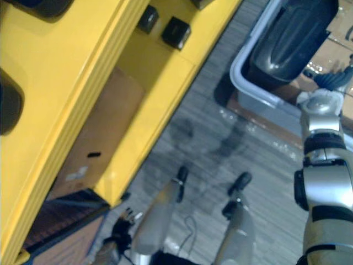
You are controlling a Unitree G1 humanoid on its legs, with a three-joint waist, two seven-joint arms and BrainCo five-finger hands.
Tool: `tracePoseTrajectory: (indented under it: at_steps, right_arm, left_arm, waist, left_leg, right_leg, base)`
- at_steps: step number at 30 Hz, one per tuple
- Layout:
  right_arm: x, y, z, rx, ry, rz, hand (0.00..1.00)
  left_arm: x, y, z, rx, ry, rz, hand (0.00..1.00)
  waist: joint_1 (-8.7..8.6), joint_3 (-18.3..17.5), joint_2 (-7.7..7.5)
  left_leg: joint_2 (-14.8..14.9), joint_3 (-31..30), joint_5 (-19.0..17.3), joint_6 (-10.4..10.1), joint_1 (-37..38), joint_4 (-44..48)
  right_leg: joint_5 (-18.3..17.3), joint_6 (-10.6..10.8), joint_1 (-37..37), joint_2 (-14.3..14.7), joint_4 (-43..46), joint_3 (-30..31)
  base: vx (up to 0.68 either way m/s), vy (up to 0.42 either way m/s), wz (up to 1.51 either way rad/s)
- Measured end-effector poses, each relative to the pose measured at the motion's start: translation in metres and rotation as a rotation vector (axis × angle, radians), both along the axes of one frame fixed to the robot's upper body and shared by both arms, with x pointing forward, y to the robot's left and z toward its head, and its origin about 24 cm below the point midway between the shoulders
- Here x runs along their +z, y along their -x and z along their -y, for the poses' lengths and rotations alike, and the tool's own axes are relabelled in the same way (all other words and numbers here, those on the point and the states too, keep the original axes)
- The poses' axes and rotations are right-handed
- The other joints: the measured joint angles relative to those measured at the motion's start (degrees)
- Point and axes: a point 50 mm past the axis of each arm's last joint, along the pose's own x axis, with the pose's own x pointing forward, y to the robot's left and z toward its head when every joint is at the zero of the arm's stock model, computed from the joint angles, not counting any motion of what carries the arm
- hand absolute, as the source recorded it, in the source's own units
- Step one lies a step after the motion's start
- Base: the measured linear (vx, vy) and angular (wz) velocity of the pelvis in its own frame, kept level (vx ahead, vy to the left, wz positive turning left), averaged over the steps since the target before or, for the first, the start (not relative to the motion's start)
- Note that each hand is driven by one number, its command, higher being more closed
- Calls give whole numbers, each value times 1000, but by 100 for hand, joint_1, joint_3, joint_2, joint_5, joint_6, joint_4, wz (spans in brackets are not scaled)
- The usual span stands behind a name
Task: Walk over and take plastic housings, then place them on the shelf
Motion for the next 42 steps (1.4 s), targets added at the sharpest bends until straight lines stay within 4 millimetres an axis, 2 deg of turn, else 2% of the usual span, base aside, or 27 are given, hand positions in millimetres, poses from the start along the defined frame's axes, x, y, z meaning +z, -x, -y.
tracePoseTrajectory:
  at_steps: [11,12,16,21,33,36,37,40,42]
  right_arm:
    - [14,0,-5,-17,67,64,0]
    - [16,-1,-6,-18,73,70,100]
    - [17,-2,-7,-11,75,55,100]
    - [5,-3,-4,-1,18,-43,100]
    - [0,-2,-2,-41,21,-107,100]
    - [1,0,1,-84,35,-110,100]
    - [1,2,3,-110,35,-109,0]
    - [2,5,6,-183,41,-85,0]
    - [11,8,6,-239,64,-18,0]
  left_arm:
    - [0,-1,4,-11,13,15,0]
    - [0,-1,4,-14,15,16,0]
    - [0,-1,4,-14,16,15,0]
    - [0,0,4,-16,15,15,0]
    - [0,0,5,-23,15,12,0]
    - [0,0,6,-26,18,10,0]
    - [0,0,8,-27,20,10,0]
    - [-1,1,9,-29,24,9,0]
    - [-1,1,9,-32,23,9,0]
  waist:
    - [231,-21,32]
    - [244,-21,32]
    - [250,-21,32]
    - [252,-23,36]
    - [264,-39,61]
    - [240,-75,115]
    - [239,-93,142]
    - [232,-119,181]
    - [227,-121,183]
  left_leg:
    - [27,-64,-7,-2,-129,113]
    - [28,-63,-7,-2,-132,119]
    - [33,-57,-14,3,-138,149]
    - [37,-42,-26,10,-146,180]
    - [57,84,-8,-3,82,-46]
    - [60,101,-8,-3,102,-70]
    - [60,101,-8,-3,107,-74]
    - [60,106,0,-6,192,-120]
    - [62,114,0,-6,227,-130]
  right_leg:
    - [11,-13,7,32,-40,-122]
    - [12,-24,7,35,-46,-121]
    - [19,-36,16,39,-58,-119]
    - [28,-44,16,35,-61,-115]
    - [47,-11,41,28,-52,19]
    - [47,-11,41,30,-53,32]
    - [47,-11,43,30,-53,32]
    - [44,-11,114,33,-73,36]
    - [36,-12,141,35,-77,40]
  base:
    - [2,-6,4]
    - [0,0,0]
    - [0,0,0]
    - [0,0,0]
    - [17,-5,-4]
    - [12,-5,-4]
    - [0,0,0]
    - [0,0,0]
    - [0,0,0]
